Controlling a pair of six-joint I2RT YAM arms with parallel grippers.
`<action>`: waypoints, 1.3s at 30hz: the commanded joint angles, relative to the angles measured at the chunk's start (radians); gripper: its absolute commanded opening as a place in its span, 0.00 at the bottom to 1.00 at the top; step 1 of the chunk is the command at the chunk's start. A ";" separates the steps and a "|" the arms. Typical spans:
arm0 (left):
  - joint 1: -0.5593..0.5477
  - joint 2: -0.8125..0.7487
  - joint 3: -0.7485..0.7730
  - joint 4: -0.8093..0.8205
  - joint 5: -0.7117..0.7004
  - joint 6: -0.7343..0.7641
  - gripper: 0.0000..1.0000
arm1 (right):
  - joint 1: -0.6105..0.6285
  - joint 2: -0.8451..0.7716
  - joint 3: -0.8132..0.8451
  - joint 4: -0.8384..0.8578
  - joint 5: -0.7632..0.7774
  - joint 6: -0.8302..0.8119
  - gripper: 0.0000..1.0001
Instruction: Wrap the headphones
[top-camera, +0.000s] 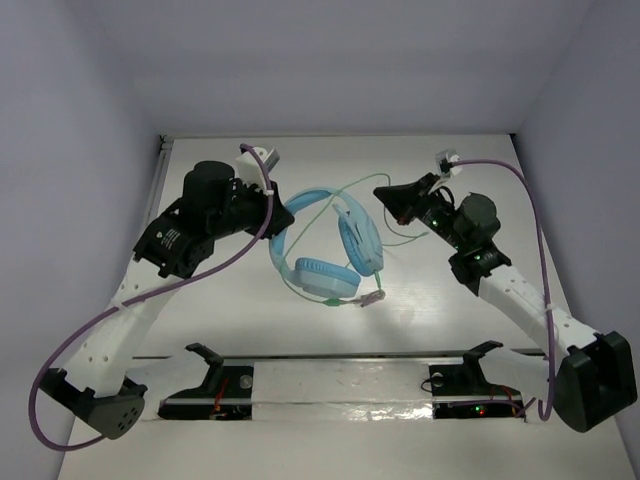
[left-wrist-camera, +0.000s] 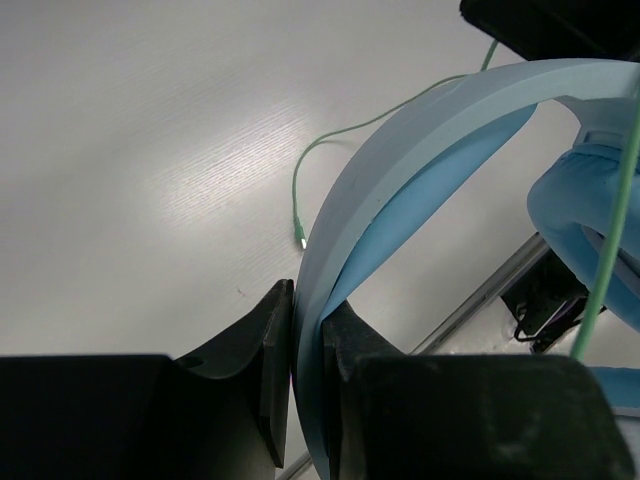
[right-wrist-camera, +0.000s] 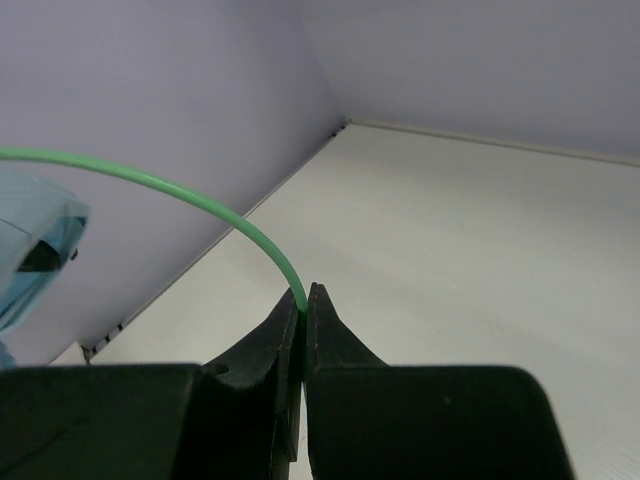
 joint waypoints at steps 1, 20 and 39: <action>0.004 0.001 0.030 0.081 0.012 -0.026 0.00 | 0.001 -0.053 0.042 0.009 0.082 -0.006 0.00; 0.032 -0.004 0.046 0.184 0.139 -0.086 0.00 | 0.001 -0.024 -0.112 0.113 -0.028 0.075 0.00; 0.092 -0.015 0.038 0.356 0.177 -0.218 0.00 | 0.024 0.231 -0.087 0.320 -0.269 0.161 0.45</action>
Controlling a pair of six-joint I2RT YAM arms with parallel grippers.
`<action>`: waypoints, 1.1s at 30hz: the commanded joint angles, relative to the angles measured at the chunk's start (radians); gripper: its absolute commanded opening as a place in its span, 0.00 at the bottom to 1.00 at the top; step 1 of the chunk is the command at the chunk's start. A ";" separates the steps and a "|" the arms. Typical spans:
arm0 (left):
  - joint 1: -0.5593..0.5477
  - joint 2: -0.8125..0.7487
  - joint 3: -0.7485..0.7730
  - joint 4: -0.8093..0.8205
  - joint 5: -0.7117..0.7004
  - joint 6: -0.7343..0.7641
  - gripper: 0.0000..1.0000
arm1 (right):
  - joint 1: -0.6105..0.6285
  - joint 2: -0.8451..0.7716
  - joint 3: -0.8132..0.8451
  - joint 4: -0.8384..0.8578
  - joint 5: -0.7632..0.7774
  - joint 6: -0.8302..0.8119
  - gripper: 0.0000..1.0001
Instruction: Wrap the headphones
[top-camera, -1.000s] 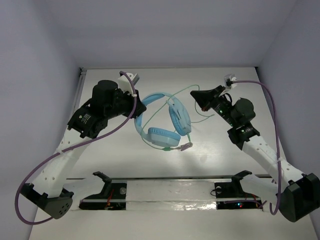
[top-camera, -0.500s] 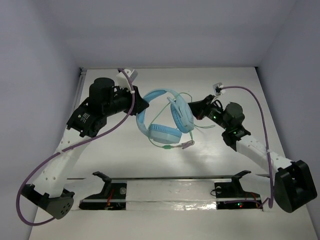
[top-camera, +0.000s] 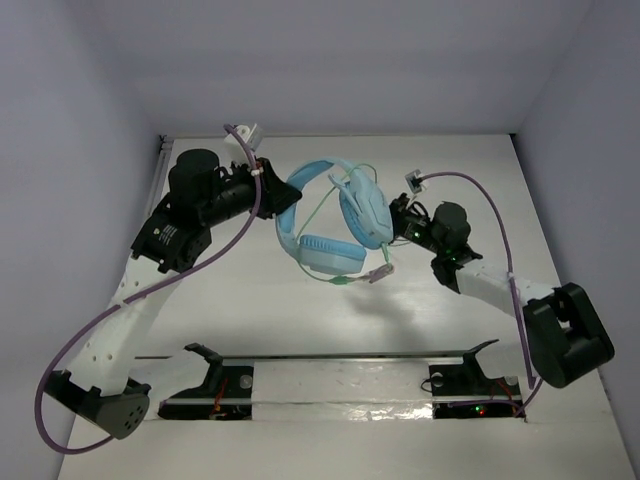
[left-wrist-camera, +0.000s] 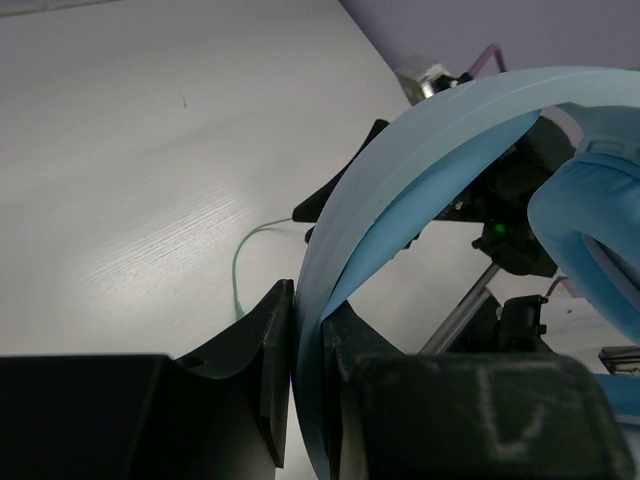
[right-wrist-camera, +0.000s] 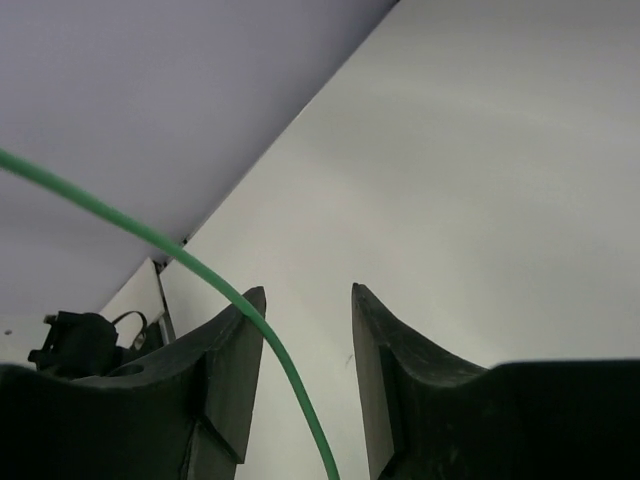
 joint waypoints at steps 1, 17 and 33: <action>0.019 -0.029 0.036 0.149 0.052 -0.092 0.00 | 0.029 0.046 0.042 0.103 -0.079 0.005 0.47; 0.123 0.025 0.112 0.253 0.026 -0.219 0.00 | 0.029 0.204 -0.018 0.248 -0.053 0.020 0.57; 0.185 0.112 0.202 0.291 0.010 -0.242 0.00 | 0.048 0.302 -0.070 0.323 -0.014 0.031 0.67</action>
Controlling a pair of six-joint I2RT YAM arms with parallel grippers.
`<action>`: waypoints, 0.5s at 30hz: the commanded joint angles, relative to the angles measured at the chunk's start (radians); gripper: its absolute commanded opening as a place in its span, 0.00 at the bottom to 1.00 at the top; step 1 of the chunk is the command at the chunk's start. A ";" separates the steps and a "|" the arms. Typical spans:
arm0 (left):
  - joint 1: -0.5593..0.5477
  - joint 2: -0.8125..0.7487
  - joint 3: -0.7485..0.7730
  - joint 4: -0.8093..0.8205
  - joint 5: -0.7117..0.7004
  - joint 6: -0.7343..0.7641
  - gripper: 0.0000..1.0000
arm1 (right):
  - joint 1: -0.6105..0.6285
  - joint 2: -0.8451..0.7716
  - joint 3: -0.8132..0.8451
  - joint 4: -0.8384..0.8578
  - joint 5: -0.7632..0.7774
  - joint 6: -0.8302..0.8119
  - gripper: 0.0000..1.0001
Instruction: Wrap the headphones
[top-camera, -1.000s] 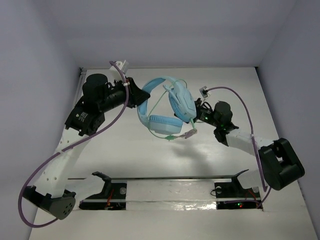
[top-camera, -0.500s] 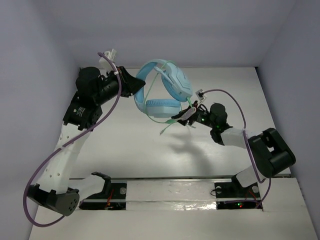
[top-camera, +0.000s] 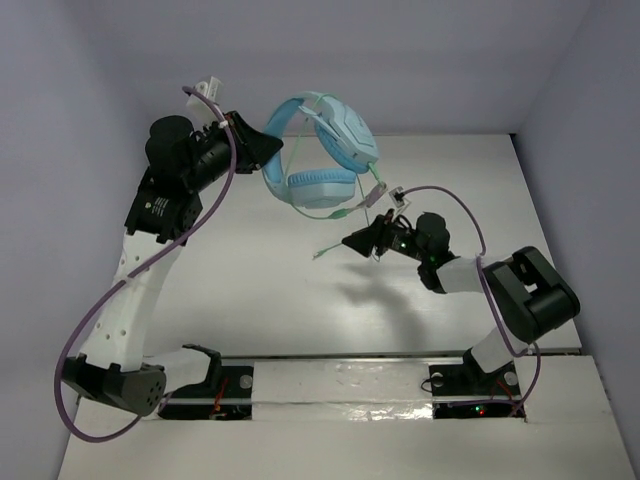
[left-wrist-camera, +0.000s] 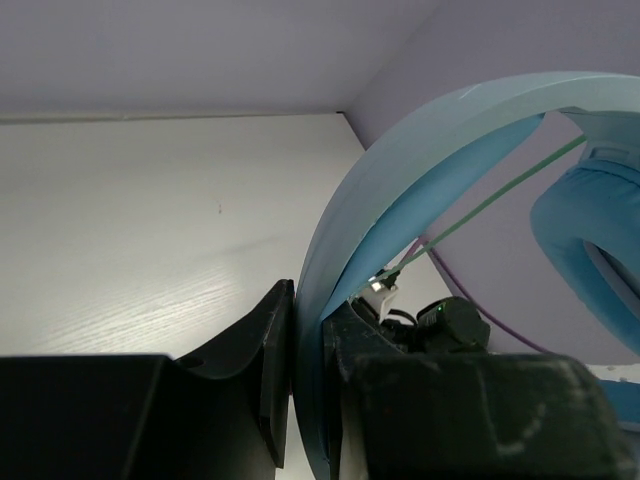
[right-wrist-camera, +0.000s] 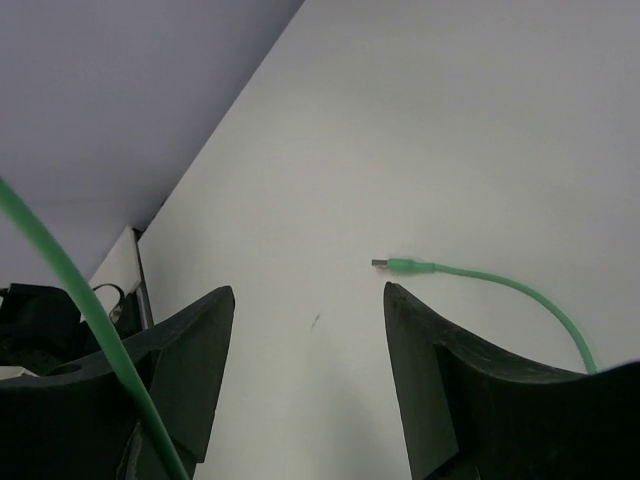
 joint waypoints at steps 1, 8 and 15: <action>0.009 0.004 0.067 0.143 0.004 -0.071 0.00 | 0.021 0.018 -0.033 0.108 0.021 0.010 0.67; 0.039 0.044 0.075 0.161 -0.014 -0.077 0.00 | 0.021 -0.009 -0.059 0.086 0.060 0.004 0.67; 0.083 0.043 0.061 0.196 -0.011 -0.105 0.00 | 0.030 0.024 -0.076 0.121 0.080 0.021 0.59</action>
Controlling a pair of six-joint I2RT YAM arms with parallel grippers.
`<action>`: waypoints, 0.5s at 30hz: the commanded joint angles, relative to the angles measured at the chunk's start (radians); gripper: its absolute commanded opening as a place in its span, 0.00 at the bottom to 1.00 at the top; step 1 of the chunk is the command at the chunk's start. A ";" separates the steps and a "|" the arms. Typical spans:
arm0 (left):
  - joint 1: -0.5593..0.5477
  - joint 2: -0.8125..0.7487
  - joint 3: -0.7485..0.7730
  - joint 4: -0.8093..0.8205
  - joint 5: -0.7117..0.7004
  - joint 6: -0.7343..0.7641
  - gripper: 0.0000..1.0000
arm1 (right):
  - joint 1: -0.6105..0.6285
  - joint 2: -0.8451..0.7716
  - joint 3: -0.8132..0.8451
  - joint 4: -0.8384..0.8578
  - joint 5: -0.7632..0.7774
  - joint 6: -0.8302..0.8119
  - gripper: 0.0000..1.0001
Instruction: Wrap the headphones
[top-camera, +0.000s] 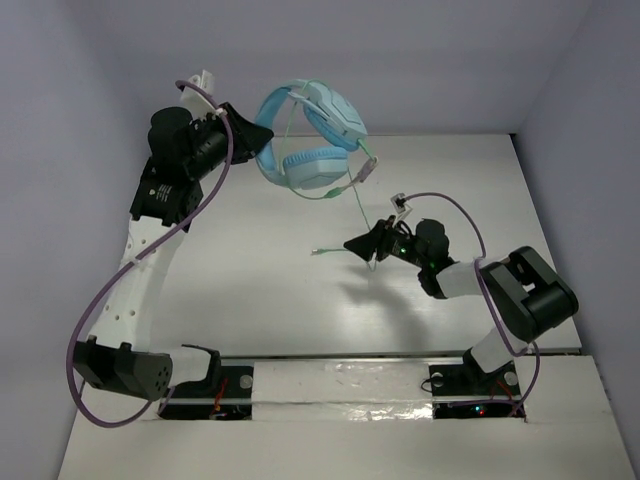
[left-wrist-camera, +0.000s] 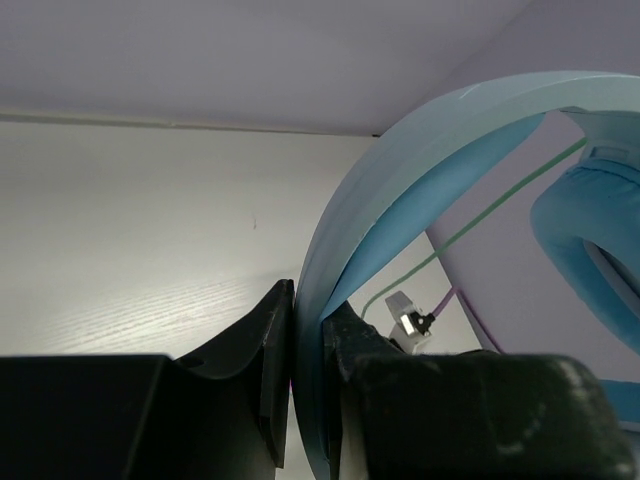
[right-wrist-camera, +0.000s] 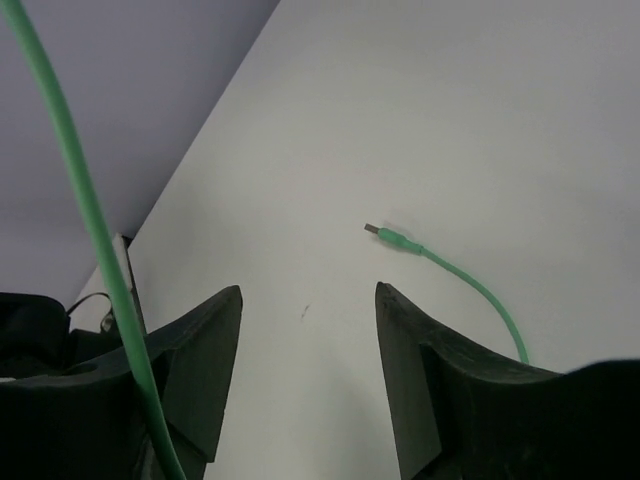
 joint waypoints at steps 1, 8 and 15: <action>0.025 -0.030 0.052 0.160 0.018 -0.082 0.00 | 0.017 0.009 -0.028 0.102 0.022 0.012 0.63; 0.025 -0.027 0.046 0.155 0.004 -0.067 0.00 | 0.017 -0.045 -0.043 0.106 0.014 0.015 0.73; 0.044 -0.025 0.036 0.166 -0.005 -0.071 0.00 | 0.017 -0.060 -0.052 0.096 0.025 0.002 0.61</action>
